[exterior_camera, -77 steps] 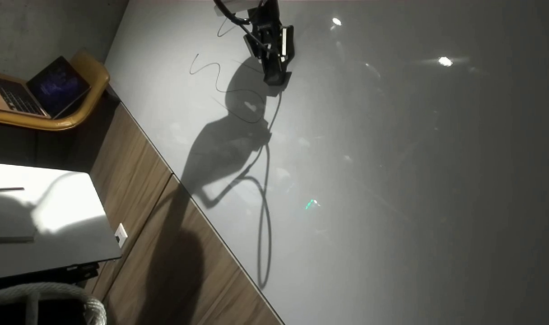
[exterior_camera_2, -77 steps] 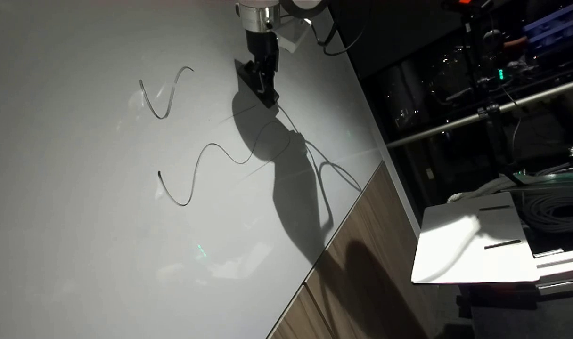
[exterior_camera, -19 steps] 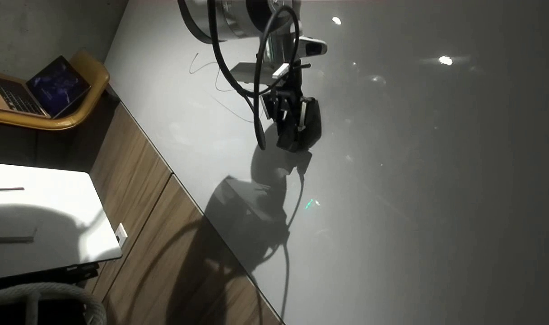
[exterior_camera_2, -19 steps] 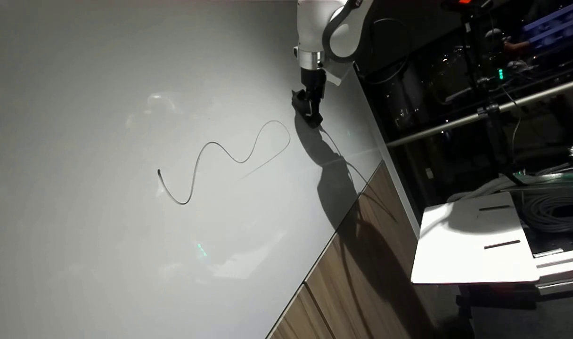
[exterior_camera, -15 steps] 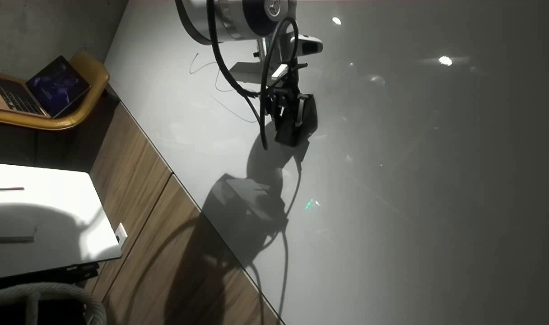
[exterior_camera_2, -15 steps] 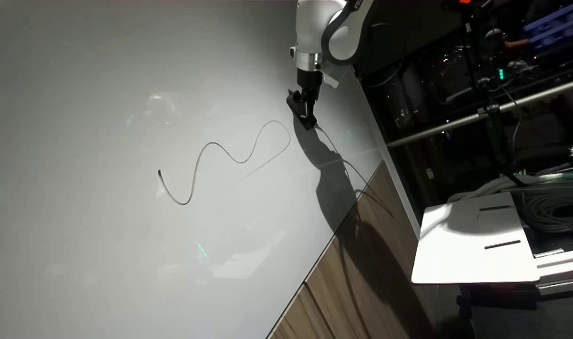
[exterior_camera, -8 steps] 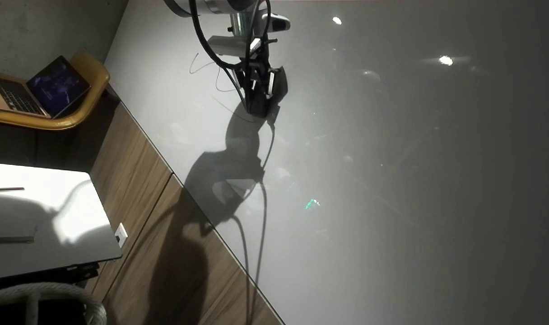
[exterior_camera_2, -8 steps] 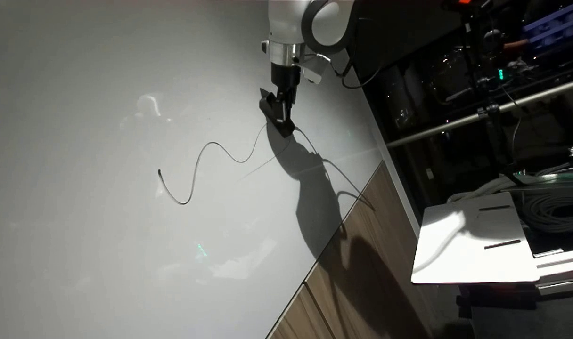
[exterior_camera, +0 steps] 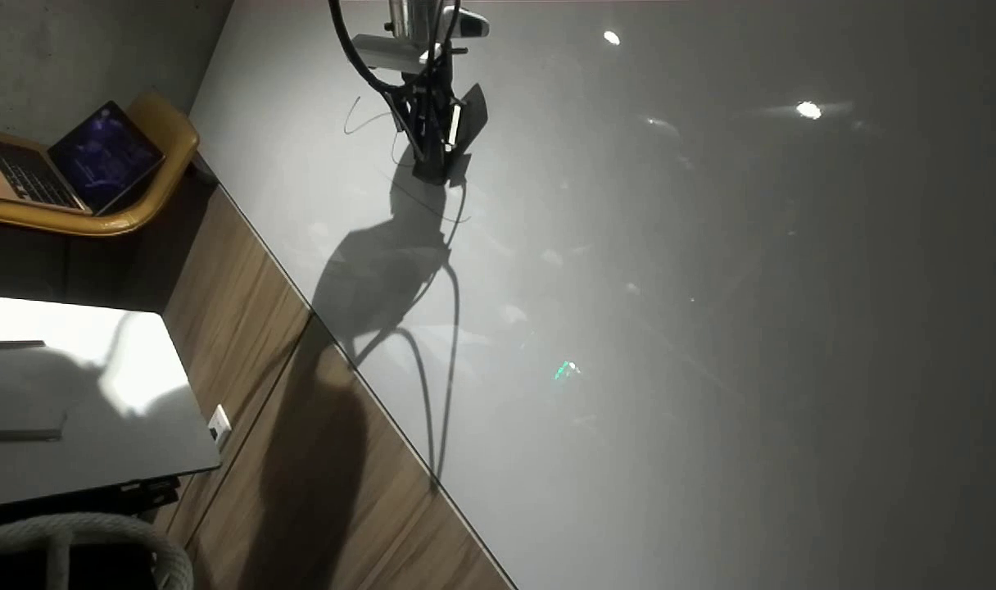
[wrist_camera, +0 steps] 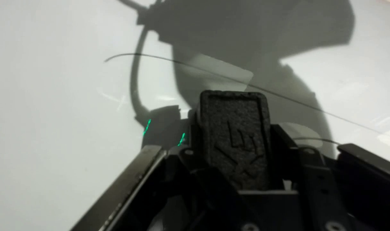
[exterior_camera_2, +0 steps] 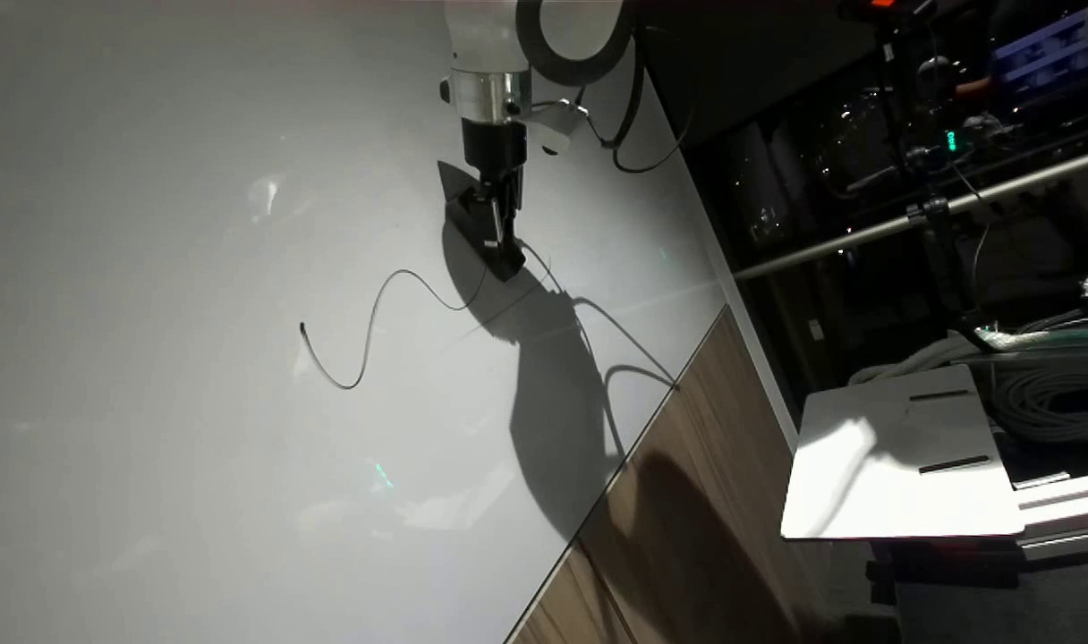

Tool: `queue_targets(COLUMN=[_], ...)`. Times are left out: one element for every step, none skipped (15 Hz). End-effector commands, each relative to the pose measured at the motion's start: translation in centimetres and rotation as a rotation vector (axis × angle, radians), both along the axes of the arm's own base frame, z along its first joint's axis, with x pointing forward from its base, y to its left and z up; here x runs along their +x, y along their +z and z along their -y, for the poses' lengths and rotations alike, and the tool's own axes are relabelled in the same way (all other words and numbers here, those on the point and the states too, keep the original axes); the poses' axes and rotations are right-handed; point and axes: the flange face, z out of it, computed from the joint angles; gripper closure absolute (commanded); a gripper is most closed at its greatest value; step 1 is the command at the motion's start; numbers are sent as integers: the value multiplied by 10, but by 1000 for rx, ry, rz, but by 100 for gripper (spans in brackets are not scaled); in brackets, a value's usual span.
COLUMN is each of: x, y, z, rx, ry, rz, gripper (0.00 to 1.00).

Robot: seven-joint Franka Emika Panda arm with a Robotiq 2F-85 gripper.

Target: Use the eraser to wipe the whiteboard.

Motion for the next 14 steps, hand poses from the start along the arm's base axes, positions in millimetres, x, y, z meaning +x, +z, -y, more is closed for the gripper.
queue_targets(x=[44,44,44,43,42,41,40,40,40,40,41,42,45,47], y=[10,7,6,4,1,-2,-4,-6,-8,-12,-15,-19,-24,-28], z=[-55,-69,-82,-97,-113,-130,-147,-165,-184,-200,-215,-228,-240,-249], rx=[44,46,45,44,45,44,44,46,43,43,45,47,45,41], ry=[90,106,122,143,165,190,216,241,269,295,315,331,343,351], rz=[56,48,42,36,30,26,22,20,22,20,16,11,1,-8], gripper=[71,71,71,71,71,71,71,71,71,71,71,71,71,71])
